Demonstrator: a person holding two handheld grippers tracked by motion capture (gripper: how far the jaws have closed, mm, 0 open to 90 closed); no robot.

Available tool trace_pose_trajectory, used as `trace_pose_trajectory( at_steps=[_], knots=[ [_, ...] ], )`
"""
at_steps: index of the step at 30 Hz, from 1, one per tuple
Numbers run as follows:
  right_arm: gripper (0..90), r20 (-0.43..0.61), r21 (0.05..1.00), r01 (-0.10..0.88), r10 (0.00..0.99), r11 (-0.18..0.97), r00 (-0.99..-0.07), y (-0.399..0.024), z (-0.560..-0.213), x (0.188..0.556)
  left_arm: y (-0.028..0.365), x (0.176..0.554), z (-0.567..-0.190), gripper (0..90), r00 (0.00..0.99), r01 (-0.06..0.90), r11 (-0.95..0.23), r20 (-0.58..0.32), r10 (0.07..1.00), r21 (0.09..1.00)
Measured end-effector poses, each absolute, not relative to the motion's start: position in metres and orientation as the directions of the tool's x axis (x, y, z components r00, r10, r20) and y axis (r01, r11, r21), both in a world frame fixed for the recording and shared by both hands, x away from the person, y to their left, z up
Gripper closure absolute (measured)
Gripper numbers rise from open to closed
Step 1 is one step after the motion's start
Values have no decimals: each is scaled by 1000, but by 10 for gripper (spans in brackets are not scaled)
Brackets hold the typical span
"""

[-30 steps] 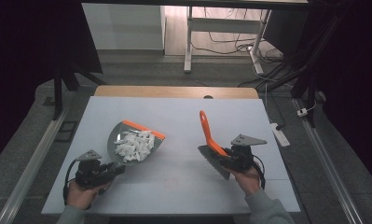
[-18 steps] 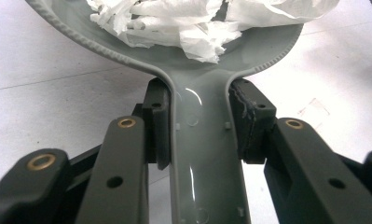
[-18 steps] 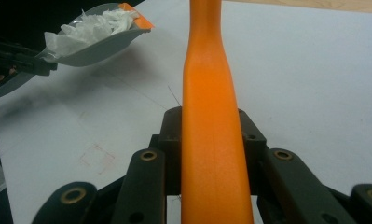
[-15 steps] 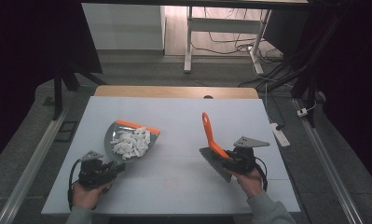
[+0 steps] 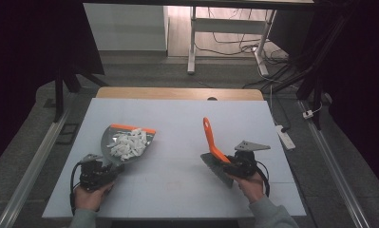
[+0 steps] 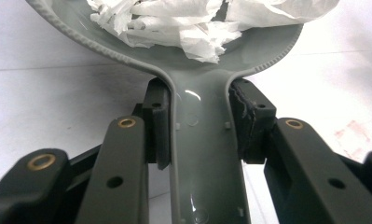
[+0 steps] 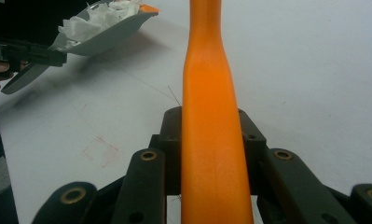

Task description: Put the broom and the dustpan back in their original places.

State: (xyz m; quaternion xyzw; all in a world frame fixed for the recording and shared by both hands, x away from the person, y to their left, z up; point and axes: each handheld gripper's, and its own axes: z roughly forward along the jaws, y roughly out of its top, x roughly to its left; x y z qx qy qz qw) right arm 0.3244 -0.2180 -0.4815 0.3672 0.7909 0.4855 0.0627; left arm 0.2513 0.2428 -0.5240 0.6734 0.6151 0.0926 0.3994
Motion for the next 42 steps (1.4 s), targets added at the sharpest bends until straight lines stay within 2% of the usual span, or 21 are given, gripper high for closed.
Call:
trace_pose_trajectory(
  at_steps=[9,32,38,42],
  knots=[
    [698,272,794,545,643,270,-716,-215,-489,326,244,255,-528,611,179,769,105,-370,911,630],
    [695,248,744,600,713,293,-656,-224,-507,342,244,260,-534,611,167,787,102,-369,914,609],
    [680,258,726,624,726,290,-638,-231,-511,350,244,262,-535,611,164,791,101,-369,915,604],
    [635,247,713,630,731,307,-636,-234,-513,355,242,263,-536,610,158,796,101,-366,917,597]
  ],
)
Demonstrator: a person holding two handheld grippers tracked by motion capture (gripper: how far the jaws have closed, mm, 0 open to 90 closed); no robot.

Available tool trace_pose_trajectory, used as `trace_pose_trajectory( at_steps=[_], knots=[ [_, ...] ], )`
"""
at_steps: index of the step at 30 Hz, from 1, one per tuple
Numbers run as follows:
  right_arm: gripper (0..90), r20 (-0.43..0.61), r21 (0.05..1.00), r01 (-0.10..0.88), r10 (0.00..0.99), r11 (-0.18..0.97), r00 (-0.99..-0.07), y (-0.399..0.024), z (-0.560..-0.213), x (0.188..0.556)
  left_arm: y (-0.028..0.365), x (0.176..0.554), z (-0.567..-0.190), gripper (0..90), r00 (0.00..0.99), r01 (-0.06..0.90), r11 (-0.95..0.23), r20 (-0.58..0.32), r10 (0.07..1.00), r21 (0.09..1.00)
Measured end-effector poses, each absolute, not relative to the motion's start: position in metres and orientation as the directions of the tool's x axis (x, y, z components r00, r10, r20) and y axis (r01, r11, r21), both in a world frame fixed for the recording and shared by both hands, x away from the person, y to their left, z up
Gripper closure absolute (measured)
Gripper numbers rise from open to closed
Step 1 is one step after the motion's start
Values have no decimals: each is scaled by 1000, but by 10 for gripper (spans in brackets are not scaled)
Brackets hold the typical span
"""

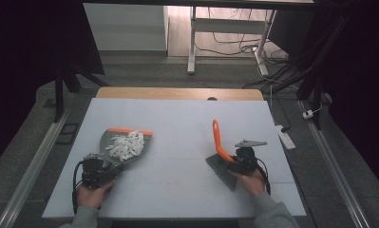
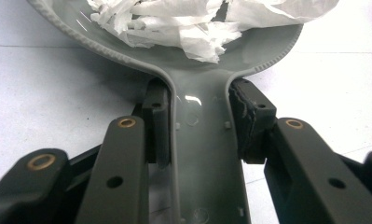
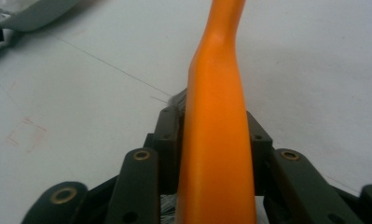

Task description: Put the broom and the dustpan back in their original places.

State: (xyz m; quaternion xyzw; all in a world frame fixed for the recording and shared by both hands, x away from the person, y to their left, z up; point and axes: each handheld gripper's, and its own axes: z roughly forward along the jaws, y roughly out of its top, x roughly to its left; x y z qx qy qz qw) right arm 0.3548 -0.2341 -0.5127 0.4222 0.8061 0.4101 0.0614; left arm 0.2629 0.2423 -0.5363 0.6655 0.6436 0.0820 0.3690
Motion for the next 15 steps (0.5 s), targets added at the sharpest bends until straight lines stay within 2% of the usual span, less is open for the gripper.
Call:
trace_pose_trajectory(
  at_steps=[9,15],
  knots=[
    [490,233,671,674,775,309,-587,-239,-518,363,241,265,-539,609,156,806,96,-366,917,583],
    [465,224,658,680,778,322,-586,-239,-518,366,240,266,-539,602,158,806,98,-371,915,583]
  ],
)
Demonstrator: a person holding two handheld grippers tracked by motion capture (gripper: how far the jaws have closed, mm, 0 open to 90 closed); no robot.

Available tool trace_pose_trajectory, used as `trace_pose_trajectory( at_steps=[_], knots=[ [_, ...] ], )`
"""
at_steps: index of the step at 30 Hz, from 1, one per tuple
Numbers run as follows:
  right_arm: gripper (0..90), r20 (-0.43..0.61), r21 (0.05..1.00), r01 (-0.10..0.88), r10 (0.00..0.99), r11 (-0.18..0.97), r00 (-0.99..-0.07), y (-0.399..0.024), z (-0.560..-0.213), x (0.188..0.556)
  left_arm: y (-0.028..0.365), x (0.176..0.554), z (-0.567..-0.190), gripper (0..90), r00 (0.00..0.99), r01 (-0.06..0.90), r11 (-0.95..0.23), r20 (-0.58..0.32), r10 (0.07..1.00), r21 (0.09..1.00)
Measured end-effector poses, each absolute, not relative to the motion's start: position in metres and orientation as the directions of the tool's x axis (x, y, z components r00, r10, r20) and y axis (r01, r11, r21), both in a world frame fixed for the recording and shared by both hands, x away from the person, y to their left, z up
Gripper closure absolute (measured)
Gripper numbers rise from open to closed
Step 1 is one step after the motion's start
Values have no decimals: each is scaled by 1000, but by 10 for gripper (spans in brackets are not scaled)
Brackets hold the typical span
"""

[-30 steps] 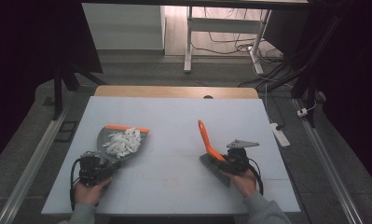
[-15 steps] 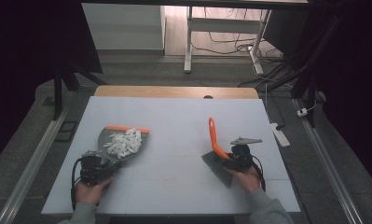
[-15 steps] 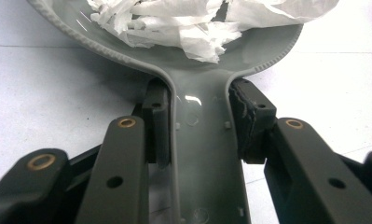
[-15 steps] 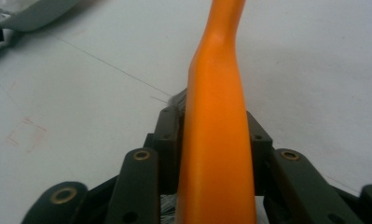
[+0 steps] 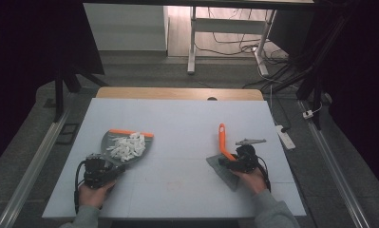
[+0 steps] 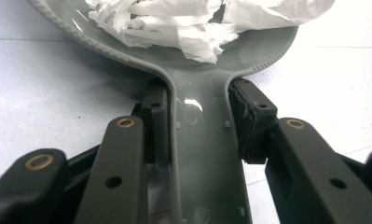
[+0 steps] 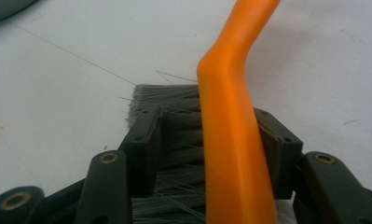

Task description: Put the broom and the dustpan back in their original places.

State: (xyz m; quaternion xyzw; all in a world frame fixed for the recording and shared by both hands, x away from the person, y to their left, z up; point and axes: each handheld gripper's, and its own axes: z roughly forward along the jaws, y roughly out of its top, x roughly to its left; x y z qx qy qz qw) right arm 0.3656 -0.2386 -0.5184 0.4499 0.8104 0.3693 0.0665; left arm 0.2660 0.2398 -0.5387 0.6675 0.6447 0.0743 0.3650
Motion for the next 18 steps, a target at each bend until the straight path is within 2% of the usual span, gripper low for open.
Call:
trace_pose_trajectory(
  at_steps=[6,10,12,14,18],
  knots=[
    [412,188,656,676,795,335,-577,-237,-518,365,240,266,-539,537,155,804,105,-377,913,586],
    [388,166,659,671,805,339,-570,-236,-517,364,240,265,-538,426,160,799,98,-366,917,593],
    [354,109,666,656,824,355,-556,-235,-516,364,240,264,-537,350,164,793,93,-359,919,602],
    [366,110,680,647,825,345,-555,-237,-513,363,239,263,-536,292,168,786,89,-350,922,611],
    [366,115,689,639,819,342,-563,-240,-511,362,239,258,-532,235,176,770,68,-315,933,634]
  ],
)
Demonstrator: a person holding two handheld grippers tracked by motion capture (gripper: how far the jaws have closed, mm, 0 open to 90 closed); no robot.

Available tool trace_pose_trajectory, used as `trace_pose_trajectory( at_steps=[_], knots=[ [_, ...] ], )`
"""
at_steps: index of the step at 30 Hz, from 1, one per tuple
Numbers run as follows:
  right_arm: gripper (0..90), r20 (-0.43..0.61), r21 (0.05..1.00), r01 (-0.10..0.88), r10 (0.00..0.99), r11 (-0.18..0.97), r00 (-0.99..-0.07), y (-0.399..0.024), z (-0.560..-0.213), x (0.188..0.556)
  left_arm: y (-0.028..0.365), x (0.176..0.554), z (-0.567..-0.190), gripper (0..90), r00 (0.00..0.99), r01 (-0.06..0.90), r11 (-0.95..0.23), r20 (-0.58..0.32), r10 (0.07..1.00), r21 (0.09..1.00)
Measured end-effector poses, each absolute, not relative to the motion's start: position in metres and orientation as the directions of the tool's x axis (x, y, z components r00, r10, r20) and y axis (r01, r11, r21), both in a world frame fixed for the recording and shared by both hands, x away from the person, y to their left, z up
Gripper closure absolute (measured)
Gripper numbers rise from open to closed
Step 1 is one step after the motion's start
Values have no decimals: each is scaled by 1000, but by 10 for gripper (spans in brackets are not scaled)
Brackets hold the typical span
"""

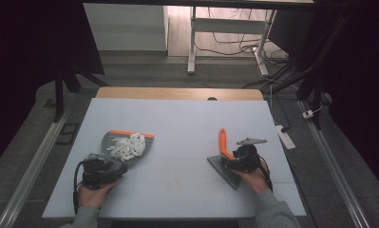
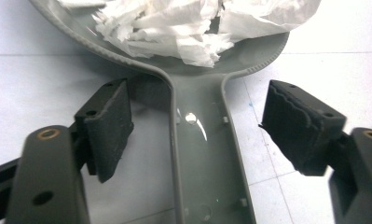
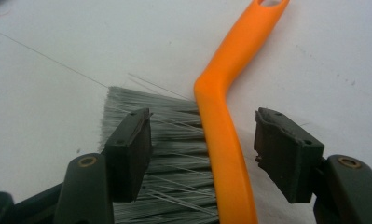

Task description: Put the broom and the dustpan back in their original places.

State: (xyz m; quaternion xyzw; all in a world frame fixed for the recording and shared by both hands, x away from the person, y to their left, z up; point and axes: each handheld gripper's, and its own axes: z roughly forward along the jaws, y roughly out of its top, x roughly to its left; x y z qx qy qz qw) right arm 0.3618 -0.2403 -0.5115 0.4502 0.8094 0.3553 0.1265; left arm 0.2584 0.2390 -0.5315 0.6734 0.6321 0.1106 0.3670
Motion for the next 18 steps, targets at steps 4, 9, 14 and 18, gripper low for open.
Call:
trace_pose_trajectory(
  at_steps=[4,9,14,18],
  knots=[
    [381,99,720,600,804,348,-586,-241,-507,357,238,253,-525,236,217,753,23,-281,935,658],
    [414,56,762,524,768,380,-638,-242,-501,348,234,244,-515,257,287,710,-45,-231,930,703],
    [425,51,785,484,738,388,-673,-244,-498,343,233,241,-510,273,370,667,-96,-217,903,739],
    [430,41,792,462,721,399,-692,-243,-498,338,232,242,-508,280,413,647,-120,-213,885,753]
  ],
)
